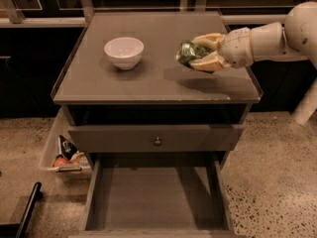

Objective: Pick green can from middle drawer and place on counter

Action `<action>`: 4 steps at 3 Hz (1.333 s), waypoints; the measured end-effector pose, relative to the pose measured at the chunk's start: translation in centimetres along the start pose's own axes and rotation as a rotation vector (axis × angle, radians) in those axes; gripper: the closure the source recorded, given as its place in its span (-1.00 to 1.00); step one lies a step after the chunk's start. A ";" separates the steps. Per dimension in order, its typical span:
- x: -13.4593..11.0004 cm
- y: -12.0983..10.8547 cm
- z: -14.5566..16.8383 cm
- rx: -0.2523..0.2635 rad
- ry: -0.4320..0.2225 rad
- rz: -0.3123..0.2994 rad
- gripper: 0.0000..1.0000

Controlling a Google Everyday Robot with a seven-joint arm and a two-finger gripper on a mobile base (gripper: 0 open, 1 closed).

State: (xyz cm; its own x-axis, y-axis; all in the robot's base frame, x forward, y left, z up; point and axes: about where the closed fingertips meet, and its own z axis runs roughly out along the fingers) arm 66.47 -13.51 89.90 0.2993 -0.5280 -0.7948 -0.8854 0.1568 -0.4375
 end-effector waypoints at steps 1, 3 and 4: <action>2.4 0.2 1.0 -0.017 0.057 0.085 1.00; 3.5 0.2 1.9 -0.035 0.092 0.128 0.63; 3.5 0.2 1.9 -0.035 0.092 0.128 0.16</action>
Offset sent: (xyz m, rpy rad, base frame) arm 0.0234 -0.0075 -0.0471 -0.0737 0.1907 -0.0987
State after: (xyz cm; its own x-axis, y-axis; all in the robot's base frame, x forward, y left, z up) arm 68.05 -13.71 86.24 0.1512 -0.5801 -0.8004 -0.9267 0.1987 -0.3191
